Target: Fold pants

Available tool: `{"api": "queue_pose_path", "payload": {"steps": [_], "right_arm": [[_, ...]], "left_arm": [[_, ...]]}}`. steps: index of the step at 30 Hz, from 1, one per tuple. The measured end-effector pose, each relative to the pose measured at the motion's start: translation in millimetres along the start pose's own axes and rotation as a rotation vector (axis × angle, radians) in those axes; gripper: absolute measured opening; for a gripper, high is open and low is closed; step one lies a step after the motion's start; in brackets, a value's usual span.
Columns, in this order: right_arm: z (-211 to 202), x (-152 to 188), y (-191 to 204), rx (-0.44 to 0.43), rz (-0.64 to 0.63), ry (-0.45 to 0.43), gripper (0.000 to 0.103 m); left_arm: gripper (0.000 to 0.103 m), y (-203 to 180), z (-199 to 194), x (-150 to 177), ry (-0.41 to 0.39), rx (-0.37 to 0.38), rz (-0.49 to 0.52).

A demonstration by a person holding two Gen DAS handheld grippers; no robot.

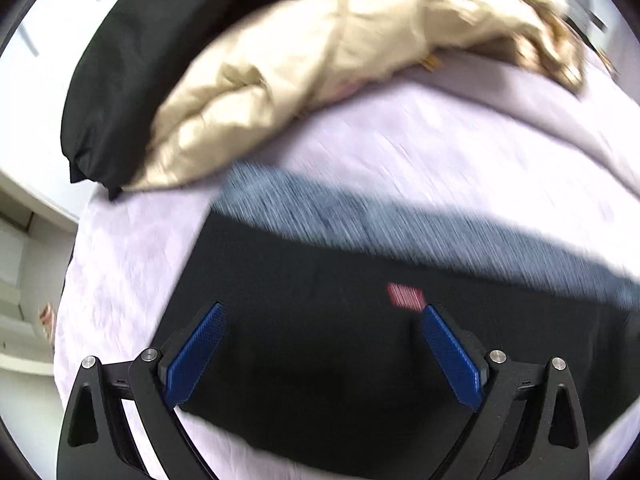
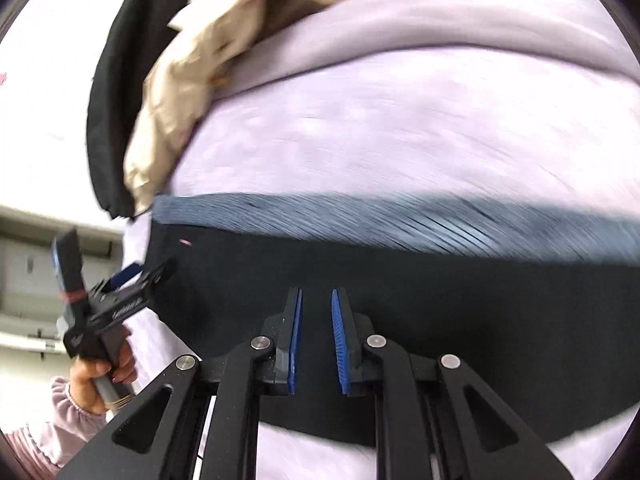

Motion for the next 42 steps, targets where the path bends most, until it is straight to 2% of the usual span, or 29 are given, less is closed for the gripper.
{"api": "queue_pose_path", "payload": {"steps": [2,3,6,8,9,11,13,14,17,20,24,26,27,29,30,32,33,35,38,40,41,42], "right_arm": [[30,-14,22,-0.016,-0.038,0.037,0.018],[44,-19,21,-0.008,-0.051,0.057,0.019],[68,-36,17,0.067,-0.033,0.019,0.012],[64,-46,-3,0.153,0.034,-0.013,0.012],[55,-50,-13,0.174,0.081,-0.025,0.016],[38,-50,-24,0.146,0.103,-0.033,0.018],[16,-40,-32,0.150,0.066,-0.035,0.026],[6,-31,-37,0.166,0.055,-0.037,0.032],[-11,-5,-39,0.156,0.066,-0.027,0.032],[-19,27,-48,0.192,0.084,-0.008,0.032],[-19,68,-62,0.179,0.137,0.034,0.032],[-4,81,-68,0.239,0.096,0.083,0.030],[-2,83,-74,0.266,0.065,0.070,0.024],[-14,82,-90,0.287,0.125,0.034,0.024],[-27,84,-99,0.258,0.197,0.008,0.029],[-45,95,-109,0.119,0.283,-0.003,0.033],[-50,105,-114,0.042,0.327,0.018,0.038],[-51,124,-120,-0.069,0.413,0.055,0.039],[-49,129,-132,-0.074,0.482,0.016,0.039],[-43,124,-150,-0.026,0.549,-0.004,0.037],[-35,124,-152,0.007,0.567,0.011,0.027],[-30,124,-157,0.004,0.587,0.028,0.024]], "left_arm": [[0.100,11,13,-14,-0.012,-0.038,-0.042],[0.100,17,26,-20,-0.004,-0.059,-0.062],[0.103,34,52,-24,0.022,-0.072,-0.105],[0.103,46,50,-25,0.027,-0.057,-0.147],[0.103,51,40,-24,0.028,-0.053,-0.154],[0.103,55,25,-21,0.019,-0.079,-0.116],[0.103,52,8,-13,0.009,-0.080,-0.053],[0.103,47,2,-9,0.009,-0.069,-0.040],[0.103,24,-10,11,0.018,-0.018,-0.010],[0.103,-27,-16,26,0.033,0.066,0.055],[0.103,-101,-18,56,0.063,0.172,0.156],[0.103,-121,0,72,0.087,0.131,0.235],[0.103,-124,10,77,0.088,0.096,0.263],[0.103,-119,16,78,0.096,0.114,0.246],[0.103,-114,10,76,0.103,0.104,0.240],[0.103,-106,-3,73,0.090,0.054,0.270],[0.103,-102,-15,74,0.082,0.059,0.279],[0.103,-98,-31,84,0.084,0.109,0.258],[0.103,-100,-38,108,0.107,0.110,0.272],[0.103,-110,-20,128,0.141,0.005,0.337],[0.103,-116,-11,138,0.153,-0.016,0.342],[0.103,-112,-5,140,0.157,0.006,0.301]]}}
Point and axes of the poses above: each gripper's, at about its wrist camera, not at the fingertips, and z roughly the way its jaws point, y to its left, x to its underside, the point moved 6 cm from there along z, roughly the way its jaws point, and after that the axes turned 9 degrees about x, right-handed, at the moved point
